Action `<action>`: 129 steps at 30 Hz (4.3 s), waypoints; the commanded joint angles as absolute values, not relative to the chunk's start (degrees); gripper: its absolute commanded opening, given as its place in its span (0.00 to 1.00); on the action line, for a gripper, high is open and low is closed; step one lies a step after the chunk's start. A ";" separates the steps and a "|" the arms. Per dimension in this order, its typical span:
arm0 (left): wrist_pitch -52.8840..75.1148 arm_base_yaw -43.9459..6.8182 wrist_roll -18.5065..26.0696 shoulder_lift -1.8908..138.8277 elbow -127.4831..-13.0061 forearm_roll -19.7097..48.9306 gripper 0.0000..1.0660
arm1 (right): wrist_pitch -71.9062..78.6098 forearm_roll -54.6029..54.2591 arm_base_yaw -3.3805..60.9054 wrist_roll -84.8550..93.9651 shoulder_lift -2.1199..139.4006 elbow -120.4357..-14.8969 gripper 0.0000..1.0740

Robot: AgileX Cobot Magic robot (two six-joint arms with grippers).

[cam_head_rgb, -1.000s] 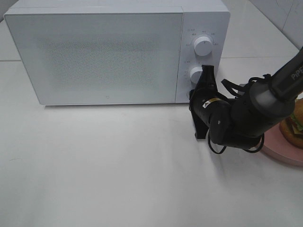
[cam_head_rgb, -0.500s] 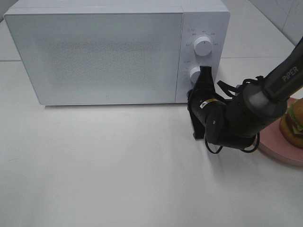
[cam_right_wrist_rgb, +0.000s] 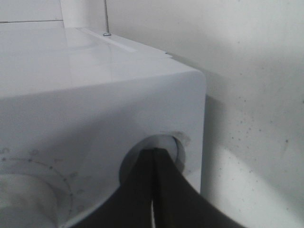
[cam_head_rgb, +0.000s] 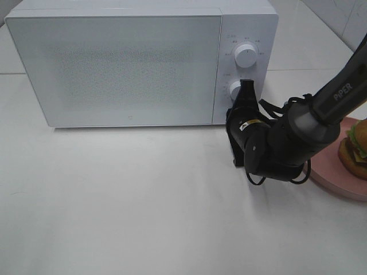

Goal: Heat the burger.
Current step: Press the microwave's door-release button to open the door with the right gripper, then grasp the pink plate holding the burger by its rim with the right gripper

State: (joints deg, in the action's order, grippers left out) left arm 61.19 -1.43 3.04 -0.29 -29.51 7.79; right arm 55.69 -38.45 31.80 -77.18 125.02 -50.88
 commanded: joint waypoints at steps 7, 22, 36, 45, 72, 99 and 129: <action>61.13 -1.20 2.98 -1.26 -29.51 7.68 0.92 | 64.57 -37.41 28.82 -76.38 127.25 -59.19 0.00; 61.13 -1.20 2.98 -1.26 -29.51 7.68 0.92 | 65.32 -38.62 28.82 -75.06 127.43 -60.79 0.00; 61.13 -1.20 2.98 -1.26 -29.51 7.68 0.92 | 62.91 -39.94 29.05 -74.83 125.76 -58.73 0.00; 61.13 -1.20 2.98 -1.26 -29.51 7.68 0.92 | 56.04 -39.99 30.31 -74.03 123.36 -53.92 0.00; 61.13 -1.20 2.98 -1.26 -29.51 7.68 0.92 | 27.04 -26.30 30.14 -60.28 106.86 -42.69 0.00; 61.13 -1.20 2.98 -1.26 -29.51 7.68 0.92 | -20.40 -8.08 23.66 -20.11 90.76 -42.80 0.03; 61.13 -1.20 2.98 -1.26 -29.51 7.68 0.92 | -35.24 5.84 15.41 -1.03 91.04 -52.14 0.95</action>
State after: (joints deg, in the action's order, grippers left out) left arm 61.19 -1.43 3.04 -0.29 -29.51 7.79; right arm -35.58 5.04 15.81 -1.43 90.64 -51.91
